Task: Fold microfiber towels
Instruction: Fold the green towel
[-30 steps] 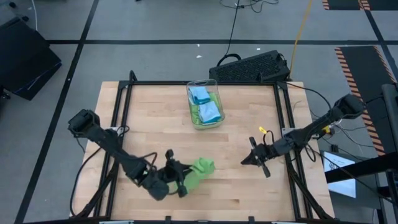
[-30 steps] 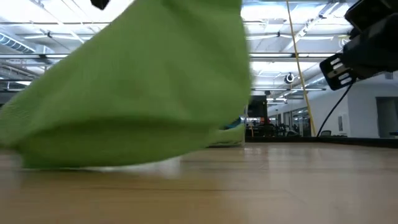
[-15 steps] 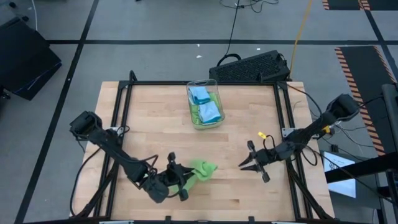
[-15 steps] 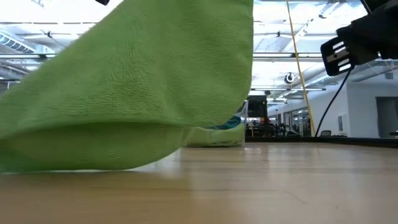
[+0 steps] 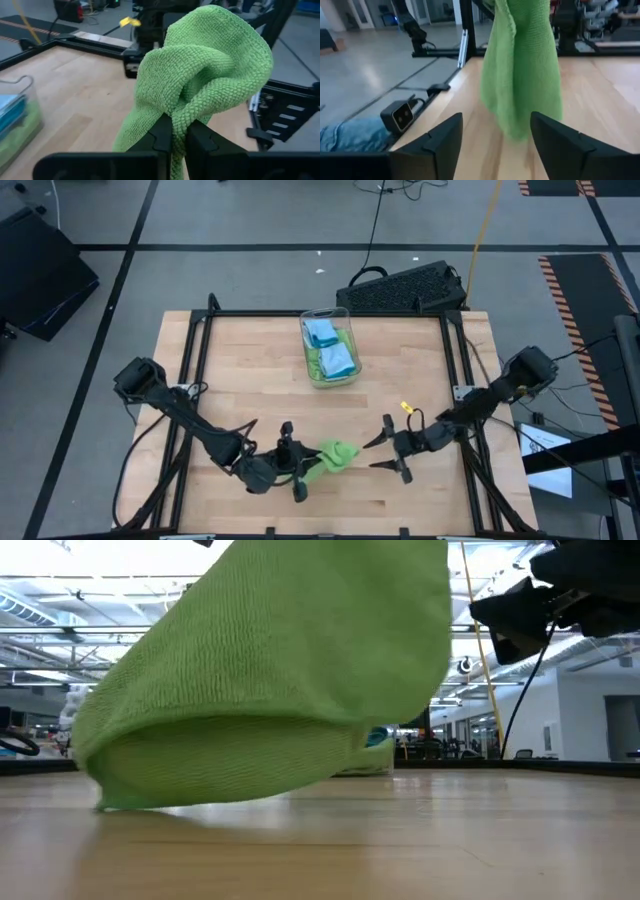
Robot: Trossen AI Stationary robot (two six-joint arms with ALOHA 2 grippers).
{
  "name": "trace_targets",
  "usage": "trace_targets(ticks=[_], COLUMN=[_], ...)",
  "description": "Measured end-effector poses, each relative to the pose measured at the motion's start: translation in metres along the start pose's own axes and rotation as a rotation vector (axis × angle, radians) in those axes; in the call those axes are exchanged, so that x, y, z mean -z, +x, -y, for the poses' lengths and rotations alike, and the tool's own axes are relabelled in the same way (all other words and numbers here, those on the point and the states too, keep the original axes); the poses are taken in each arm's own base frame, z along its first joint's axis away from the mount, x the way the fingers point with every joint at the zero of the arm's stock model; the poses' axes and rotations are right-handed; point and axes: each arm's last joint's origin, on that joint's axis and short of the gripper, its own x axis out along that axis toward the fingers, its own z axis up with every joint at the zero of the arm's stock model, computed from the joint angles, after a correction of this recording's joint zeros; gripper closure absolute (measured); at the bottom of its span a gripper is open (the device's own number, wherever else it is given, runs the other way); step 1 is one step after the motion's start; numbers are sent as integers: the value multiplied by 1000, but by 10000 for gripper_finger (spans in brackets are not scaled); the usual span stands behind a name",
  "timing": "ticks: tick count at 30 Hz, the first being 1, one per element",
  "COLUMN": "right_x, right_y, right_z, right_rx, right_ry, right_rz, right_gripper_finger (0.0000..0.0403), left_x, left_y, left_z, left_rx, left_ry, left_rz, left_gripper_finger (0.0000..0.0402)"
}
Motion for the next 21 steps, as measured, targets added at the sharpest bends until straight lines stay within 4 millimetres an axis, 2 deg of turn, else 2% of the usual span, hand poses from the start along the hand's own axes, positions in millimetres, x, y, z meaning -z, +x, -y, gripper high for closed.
trace_targets(ticks=[10,21], right_x=[21,26], right_y=[16,51], right_z=[2,-7], right_rx=[29,-9], right_ry=[-6,-28], right_rz=[46,46], right_gripper_finger=[182,190], left_x=[-1,-4], left_y=[-1,-1], left_z=[2,4], left_rx=[14,44], left_ry=[-7,-10], left_rz=[7,27], left_gripper_finger=[369,369])
